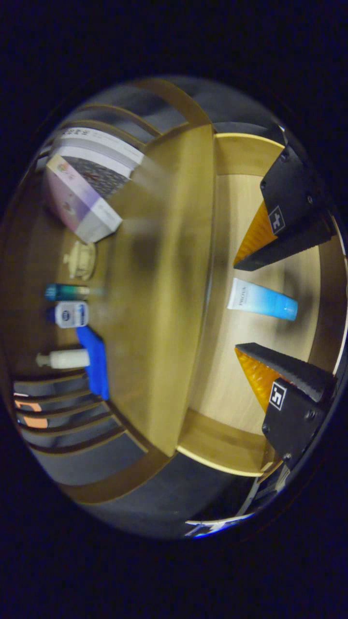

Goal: Pull open the drawer, take out the items inside it, and place them on the countertop above the cabinet.

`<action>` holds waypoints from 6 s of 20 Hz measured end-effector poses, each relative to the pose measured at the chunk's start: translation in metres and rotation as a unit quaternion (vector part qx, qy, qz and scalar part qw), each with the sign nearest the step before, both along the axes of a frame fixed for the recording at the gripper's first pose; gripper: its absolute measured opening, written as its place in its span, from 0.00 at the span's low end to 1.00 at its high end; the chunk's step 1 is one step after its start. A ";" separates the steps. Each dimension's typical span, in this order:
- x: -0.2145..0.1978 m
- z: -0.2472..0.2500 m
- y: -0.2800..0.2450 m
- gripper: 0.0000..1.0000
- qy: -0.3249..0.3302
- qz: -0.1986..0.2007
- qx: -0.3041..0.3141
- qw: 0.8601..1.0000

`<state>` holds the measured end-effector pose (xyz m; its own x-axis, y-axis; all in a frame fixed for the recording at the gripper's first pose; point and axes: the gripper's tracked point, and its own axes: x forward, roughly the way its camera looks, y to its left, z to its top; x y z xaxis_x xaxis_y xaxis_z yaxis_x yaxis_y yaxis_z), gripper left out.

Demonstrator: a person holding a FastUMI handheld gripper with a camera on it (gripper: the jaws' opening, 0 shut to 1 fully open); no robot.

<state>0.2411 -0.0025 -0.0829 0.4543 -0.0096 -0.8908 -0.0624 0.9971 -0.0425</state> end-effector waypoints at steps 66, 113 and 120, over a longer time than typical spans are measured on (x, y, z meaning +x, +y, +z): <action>0.118 0.053 -0.018 0.49 -0.064 -0.069 0.006 0.996; -0.191 -0.023 0.002 1.00 -0.401 -0.059 -0.027 0.914; -0.185 -0.036 0.006 1.00 -0.399 -0.060 -0.036 0.914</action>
<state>0.0562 0.0034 -0.1191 0.9511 -0.1474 -0.2713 0.1267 0.9876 -0.0924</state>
